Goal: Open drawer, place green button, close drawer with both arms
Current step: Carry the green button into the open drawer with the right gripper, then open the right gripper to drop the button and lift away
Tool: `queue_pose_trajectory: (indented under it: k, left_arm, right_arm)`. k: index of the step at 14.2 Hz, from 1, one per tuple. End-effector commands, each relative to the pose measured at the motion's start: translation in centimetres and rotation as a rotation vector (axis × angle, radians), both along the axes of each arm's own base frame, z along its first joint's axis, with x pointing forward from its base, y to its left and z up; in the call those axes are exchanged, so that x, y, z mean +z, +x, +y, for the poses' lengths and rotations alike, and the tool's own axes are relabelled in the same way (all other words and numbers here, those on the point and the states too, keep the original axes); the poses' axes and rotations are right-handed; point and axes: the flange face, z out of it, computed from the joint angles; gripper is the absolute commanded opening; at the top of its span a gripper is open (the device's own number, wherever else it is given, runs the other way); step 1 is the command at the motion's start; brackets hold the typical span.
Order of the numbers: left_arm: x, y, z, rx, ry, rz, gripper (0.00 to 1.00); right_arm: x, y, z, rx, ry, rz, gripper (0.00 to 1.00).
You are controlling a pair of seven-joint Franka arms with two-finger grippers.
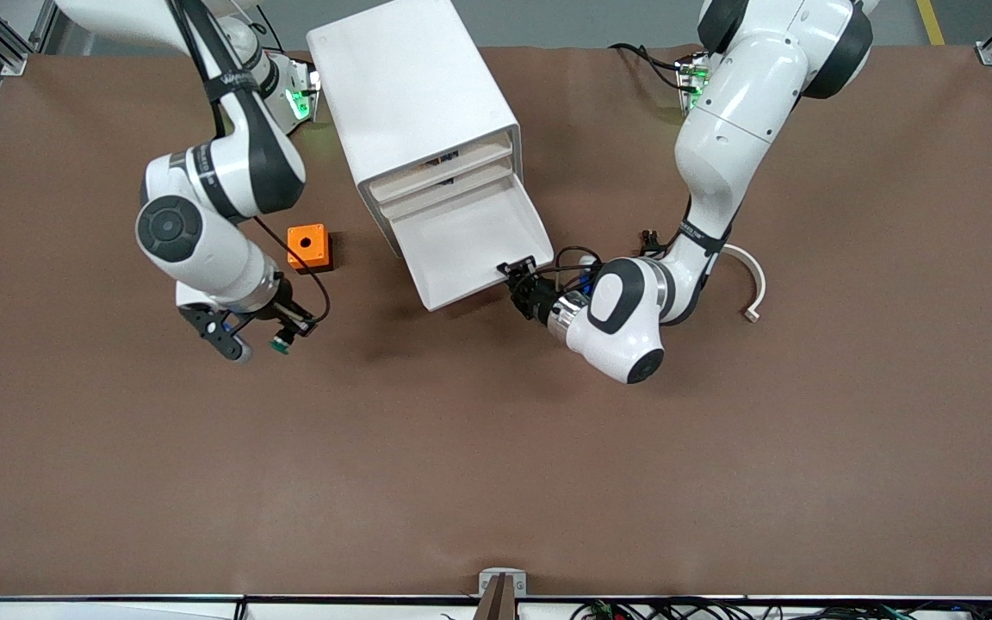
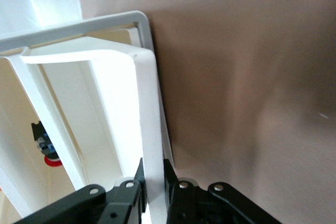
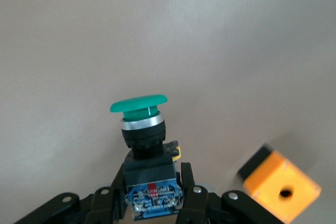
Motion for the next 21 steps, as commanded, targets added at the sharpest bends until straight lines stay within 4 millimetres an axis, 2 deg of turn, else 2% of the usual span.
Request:
queue_pose_trajectory:
  k: [1,2,5,8,11,15,17,18,20,21]
  left_arm:
    - [0.4,2.4,0.2,0.038,-0.047,-0.130,0.74]
    - [0.9,2.5,0.3,0.032,-0.045,-0.136,1.00]
    - [2.8,4.4,2.2,0.053,-0.052,-0.174,1.00]
    - [6.1,6.7,4.6,-0.041,0.020,-0.304,1.00]
    - [7.8,10.3,9.6,-0.075,0.055,-0.402,1.00]
    - [10.8,13.4,16.6,-0.156,0.022,-0.572,1.00]
    - [11.9,13.2,17.8,-0.255,0.073,-0.593,1.00]
    - [13.6,13.2,18.0,-0.330,0.112,-0.646,1.00]
    - [15.6,12.9,17.8,-0.473,0.149,-0.730,1.00]
    - [15.6,12.9,17.9,-0.521,0.140,-0.752,1.00]
  right_arm:
    - [0.9,-2.8,5.9,-0.116,0.001,0.000,0.00]
    - [1.0,-3.4,7.7,-0.139,0.001,-0.003,0.00]
    - [1.1,-6.0,12.1,-0.198,-0.001,-0.007,0.00]
    - [0.7,-8.8,16.3,-0.258,-0.010,-0.007,0.00]
    - [-0.5,-11.1,19.8,-0.307,-0.011,-0.014,0.00]
    - [-3.1,-11.8,24.1,-0.355,-0.030,-0.012,0.00]
    - [-4.5,-12.1,25.9,-0.377,-0.042,-0.012,0.00]
    - [-5.1,-12.0,26.4,-0.382,-0.047,-0.011,0.00]
    - [-6.2,-12.3,27.4,-0.386,-0.055,-0.005,0.00]
    - [-6.5,-12.3,27.5,-0.384,-0.059,-0.003,0.33]
